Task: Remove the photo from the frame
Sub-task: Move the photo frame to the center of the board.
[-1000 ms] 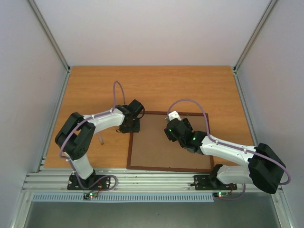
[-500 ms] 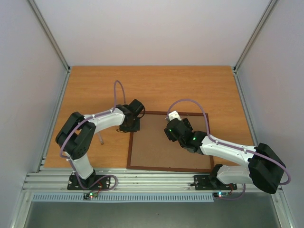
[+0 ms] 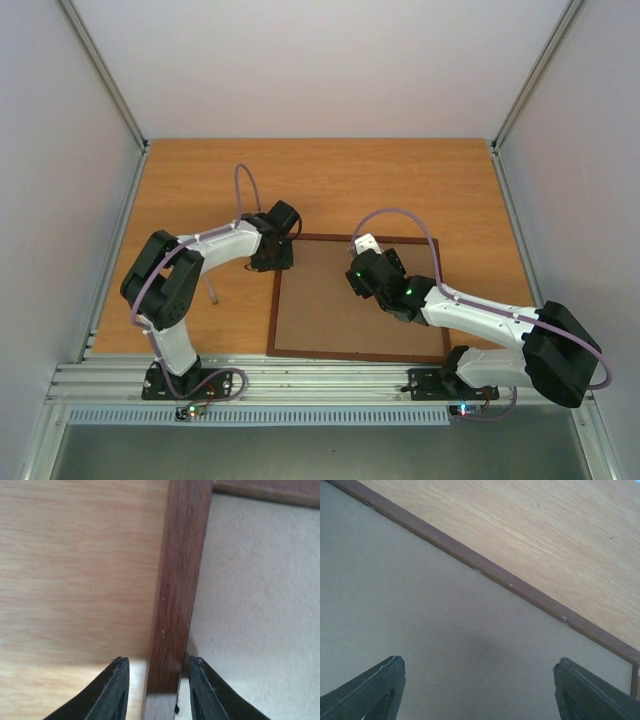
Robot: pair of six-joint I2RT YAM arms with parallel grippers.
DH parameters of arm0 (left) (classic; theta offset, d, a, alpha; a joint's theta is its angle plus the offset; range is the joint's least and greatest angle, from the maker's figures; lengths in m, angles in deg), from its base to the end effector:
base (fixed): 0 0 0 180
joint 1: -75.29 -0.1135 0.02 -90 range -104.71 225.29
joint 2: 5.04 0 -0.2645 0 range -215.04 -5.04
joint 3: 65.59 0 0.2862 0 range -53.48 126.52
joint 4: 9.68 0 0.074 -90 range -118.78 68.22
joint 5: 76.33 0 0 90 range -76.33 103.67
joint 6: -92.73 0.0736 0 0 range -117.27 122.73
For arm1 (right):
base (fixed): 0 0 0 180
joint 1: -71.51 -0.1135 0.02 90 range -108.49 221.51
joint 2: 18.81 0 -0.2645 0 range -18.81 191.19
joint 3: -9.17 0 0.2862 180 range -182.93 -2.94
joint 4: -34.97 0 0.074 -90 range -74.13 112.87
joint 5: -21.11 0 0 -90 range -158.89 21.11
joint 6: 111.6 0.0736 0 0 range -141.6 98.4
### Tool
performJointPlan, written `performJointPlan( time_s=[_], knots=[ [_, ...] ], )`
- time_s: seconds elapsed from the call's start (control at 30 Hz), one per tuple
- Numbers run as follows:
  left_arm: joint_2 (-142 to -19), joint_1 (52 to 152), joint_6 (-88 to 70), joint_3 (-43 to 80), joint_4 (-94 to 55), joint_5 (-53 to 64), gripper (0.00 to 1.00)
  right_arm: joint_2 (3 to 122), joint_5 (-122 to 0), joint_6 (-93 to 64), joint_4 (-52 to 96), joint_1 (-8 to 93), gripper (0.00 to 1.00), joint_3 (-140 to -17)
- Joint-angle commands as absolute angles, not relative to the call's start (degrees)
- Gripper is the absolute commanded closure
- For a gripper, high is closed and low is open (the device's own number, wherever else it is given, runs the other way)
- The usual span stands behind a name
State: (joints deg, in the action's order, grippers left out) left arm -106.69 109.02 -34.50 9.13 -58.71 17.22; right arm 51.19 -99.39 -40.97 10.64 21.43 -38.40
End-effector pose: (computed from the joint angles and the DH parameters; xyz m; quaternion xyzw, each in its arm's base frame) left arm 0.3055 -0.1985 0.0999 -0.0341 0.9914 -0.0459 0.1173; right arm 0.2136 0.1971 0.1527 -0.4313 0.7924 -0.1417 0.4075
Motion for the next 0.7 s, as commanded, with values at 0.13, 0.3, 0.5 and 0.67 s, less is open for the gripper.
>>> performJointPlan(
  time_s=[0.13, 0.3, 0.5, 0.67],
  knots=[
    [-109.7, 107.1, -33.57, 11.75, -56.73, 16.11, 0.74, 50.28, -100.82, -41.11, 10.48, 21.68, 0.18, -39.32],
    [-110.15, 104.57, -32.68, 12.42, -55.63, 15.69, 0.84, 50.49, -100.85, -41.37, 10.17, 21.68, 0.19, -39.55],
    [-113.4, 99.72, -31.26, 15.99, -54.49, 14.31, 0.88, 51.4, -100.66, -41.77, 10.12, 21.68, 0.19, -39.84],
    [-118.08, 96.73, -29.79, 22.19, -54.8, 13.85, 0.88, 52.08, -100.66, -41.74, 10.1, 21.68, 0.19, -40.02]
  ],
)
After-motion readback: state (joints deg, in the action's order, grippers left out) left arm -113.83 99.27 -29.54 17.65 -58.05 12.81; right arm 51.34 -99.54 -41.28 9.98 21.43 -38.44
